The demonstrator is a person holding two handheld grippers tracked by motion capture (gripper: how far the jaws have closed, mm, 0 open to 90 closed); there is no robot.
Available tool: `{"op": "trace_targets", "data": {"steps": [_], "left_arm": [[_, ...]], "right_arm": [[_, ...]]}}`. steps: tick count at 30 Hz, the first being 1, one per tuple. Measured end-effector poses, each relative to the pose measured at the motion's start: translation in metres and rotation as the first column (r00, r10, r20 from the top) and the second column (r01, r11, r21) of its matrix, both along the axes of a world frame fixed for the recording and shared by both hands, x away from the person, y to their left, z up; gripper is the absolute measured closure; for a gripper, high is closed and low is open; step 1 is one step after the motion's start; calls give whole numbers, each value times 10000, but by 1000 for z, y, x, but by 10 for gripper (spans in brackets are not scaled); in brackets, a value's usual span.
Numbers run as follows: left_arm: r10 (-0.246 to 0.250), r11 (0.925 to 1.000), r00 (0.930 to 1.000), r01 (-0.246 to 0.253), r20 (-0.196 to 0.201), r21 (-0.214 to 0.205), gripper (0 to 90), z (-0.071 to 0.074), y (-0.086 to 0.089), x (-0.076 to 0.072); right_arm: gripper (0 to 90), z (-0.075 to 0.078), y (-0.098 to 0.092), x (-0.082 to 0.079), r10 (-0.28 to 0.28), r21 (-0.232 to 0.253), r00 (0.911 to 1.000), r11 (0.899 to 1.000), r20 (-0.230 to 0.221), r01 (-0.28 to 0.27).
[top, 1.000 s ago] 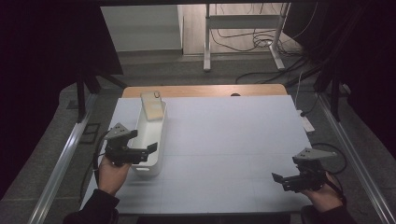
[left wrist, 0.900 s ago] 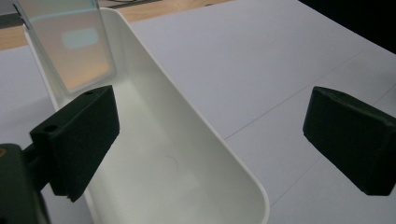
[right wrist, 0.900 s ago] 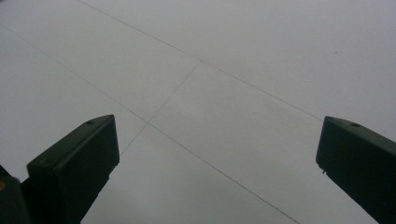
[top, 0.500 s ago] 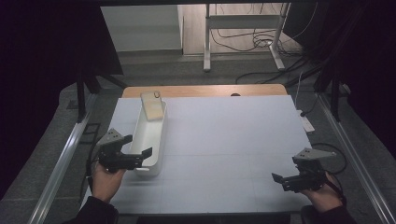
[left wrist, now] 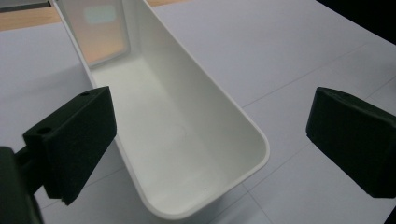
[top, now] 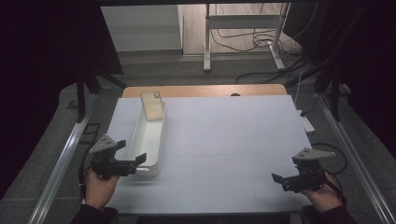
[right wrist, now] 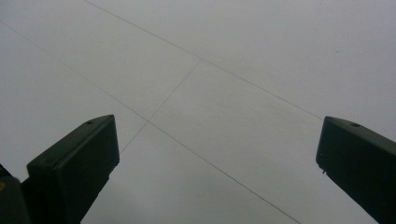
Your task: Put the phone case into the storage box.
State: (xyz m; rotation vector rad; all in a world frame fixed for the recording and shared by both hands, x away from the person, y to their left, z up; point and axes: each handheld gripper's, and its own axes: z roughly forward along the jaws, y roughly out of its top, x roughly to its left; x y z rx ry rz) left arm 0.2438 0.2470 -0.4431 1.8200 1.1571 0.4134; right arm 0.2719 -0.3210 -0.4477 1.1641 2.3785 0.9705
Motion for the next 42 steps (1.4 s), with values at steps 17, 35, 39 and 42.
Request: {"op": "trace_targets", "data": {"steps": [17,35,39,42], "left_arm": [[247,9993,9997,-247,6,269,28,-5,10,-19],[437,9964,9990,-430,-74,733,26,-10,15,-33],[442,9961,9989,-432,-121,767,25,-12,17,-37],[423,9960,9990,-410,-153,800,24,-14,17,-38]], "right_arm": [[0,0,0,0,-19,-41,10000,10000,-23,19],[0,0,1,0,-56,-71,10000,10000,-32,56],[0,0,1,0,-64,-75,10000,10000,-33,64],[0,0,1,0,-63,-82,10000,9999,-34,63]]}}
